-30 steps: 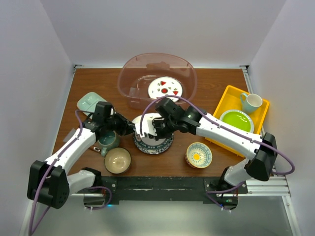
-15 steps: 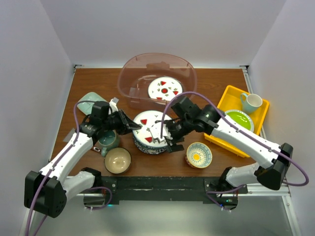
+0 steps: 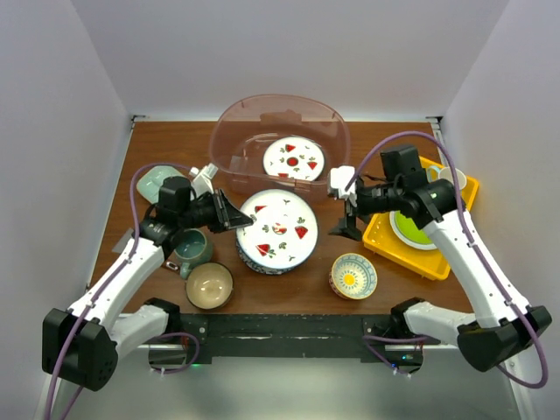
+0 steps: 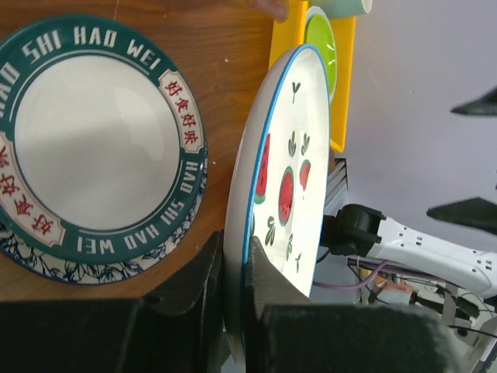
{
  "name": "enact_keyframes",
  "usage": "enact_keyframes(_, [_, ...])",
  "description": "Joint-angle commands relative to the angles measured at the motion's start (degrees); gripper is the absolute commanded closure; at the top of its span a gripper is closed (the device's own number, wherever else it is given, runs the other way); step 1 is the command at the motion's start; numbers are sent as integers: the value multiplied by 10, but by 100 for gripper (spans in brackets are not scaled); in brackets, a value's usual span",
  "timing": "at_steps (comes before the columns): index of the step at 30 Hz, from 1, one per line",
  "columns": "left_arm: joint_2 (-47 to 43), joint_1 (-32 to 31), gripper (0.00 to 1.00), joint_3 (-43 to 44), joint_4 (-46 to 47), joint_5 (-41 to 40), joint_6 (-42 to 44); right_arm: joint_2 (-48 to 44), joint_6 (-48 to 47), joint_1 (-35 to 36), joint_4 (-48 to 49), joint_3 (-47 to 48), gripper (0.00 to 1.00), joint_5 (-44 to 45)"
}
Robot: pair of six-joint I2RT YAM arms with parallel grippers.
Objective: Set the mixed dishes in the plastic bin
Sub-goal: Pick up the plate at the center of the board.
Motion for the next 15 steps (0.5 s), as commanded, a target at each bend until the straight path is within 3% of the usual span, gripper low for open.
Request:
enact_keyframes(1, [-12, -1, 100, 47, 154, 81, 28, -6, 89, -53, 79, -20, 3, -21])
enact_keyframes(8, [35, 1, 100, 94, 245, 93, 19, -15, 169, -123, 159, -42, 2, -5])
enact_keyframes(15, [113, 5, 100, 193, 238, 73, 46, -19, 211, -174, 194, -65, 2, -5])
